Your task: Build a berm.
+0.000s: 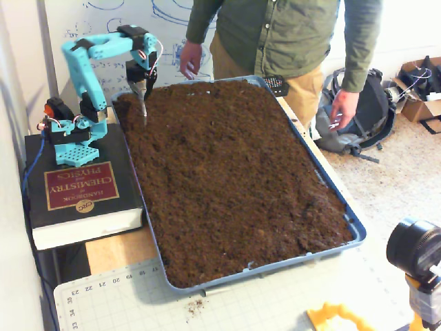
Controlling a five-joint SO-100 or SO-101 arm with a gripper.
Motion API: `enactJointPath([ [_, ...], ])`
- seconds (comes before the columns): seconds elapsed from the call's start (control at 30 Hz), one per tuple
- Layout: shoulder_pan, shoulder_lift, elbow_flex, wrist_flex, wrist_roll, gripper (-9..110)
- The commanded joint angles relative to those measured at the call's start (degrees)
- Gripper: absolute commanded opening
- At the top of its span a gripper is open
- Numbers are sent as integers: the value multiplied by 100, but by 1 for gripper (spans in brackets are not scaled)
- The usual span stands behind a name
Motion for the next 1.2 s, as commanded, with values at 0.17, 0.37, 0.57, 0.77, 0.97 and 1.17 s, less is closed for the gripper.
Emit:
enactJointPath([
  [0.17, -70, -782, -475, 44, 132, 1],
  [0.37, -26, -1415, -563, 35, 123, 1],
  [0.57, -26, -1863, -580, -624, 123, 1],
  [0.77, 202, -2074, -580, -1837, 35, 1],
  [0.97, 439, -2162, -589, -2347, 9, 1],
  [1.17, 800, -2162, -817, -2391, -624, 1],
])
